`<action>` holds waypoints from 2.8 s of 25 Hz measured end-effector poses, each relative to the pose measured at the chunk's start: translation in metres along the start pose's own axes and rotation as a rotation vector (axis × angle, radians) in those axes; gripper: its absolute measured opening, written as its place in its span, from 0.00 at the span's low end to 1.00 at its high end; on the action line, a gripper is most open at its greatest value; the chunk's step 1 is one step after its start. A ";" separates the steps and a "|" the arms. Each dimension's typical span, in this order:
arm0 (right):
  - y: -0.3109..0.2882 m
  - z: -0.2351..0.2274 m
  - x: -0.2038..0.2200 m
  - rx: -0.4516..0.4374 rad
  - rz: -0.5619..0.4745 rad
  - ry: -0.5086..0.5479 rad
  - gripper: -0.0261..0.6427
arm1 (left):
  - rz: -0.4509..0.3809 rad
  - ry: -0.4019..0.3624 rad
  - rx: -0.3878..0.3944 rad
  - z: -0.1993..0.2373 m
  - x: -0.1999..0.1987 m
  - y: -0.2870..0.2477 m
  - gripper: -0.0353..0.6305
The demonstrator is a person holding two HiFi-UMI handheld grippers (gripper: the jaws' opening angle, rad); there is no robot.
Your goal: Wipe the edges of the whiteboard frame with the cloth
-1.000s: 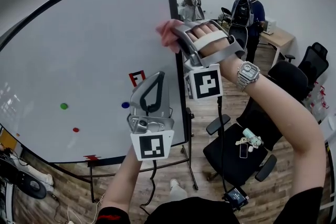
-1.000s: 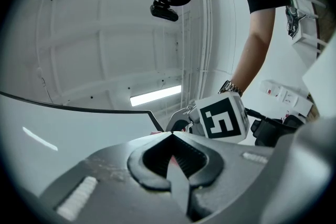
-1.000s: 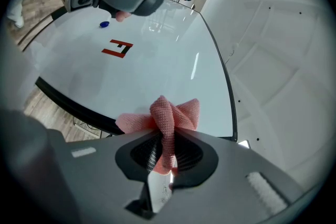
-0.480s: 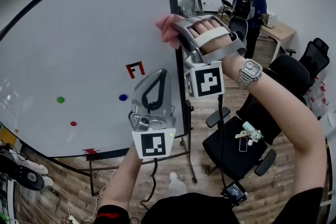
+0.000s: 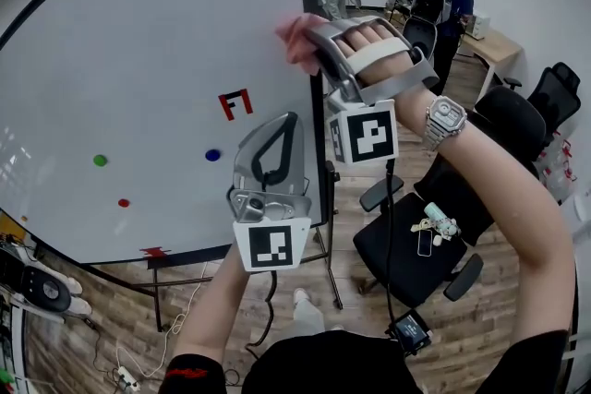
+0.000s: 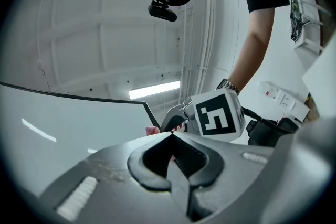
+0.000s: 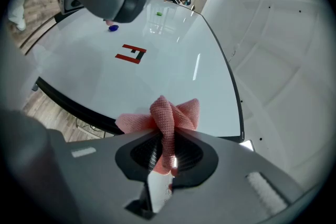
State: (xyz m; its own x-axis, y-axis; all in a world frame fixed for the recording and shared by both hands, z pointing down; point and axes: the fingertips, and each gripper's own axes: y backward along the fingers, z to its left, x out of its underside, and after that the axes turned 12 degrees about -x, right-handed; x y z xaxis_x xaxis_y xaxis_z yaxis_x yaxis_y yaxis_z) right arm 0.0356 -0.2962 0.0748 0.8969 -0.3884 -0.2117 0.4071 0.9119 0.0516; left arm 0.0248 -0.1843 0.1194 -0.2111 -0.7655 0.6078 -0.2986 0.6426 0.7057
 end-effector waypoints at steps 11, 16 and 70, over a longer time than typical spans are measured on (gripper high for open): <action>0.000 0.015 -0.005 -0.009 -0.011 0.001 0.11 | 0.027 0.008 -0.006 -0.004 0.012 0.009 0.05; 0.001 0.019 -0.005 -0.005 -0.016 -0.007 0.11 | 0.042 0.011 -0.005 -0.007 0.019 0.014 0.05; 0.007 0.110 -0.024 -0.060 -0.040 -0.022 0.11 | 0.128 0.043 0.010 -0.024 0.058 0.049 0.05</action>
State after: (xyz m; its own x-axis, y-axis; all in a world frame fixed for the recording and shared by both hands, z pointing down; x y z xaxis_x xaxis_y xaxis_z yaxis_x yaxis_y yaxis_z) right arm 0.0359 -0.2950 0.1875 0.8838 -0.4272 -0.1907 0.4324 0.9015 -0.0152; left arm 0.0203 -0.1964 0.1981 -0.2082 -0.6753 0.7076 -0.2807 0.7342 0.6182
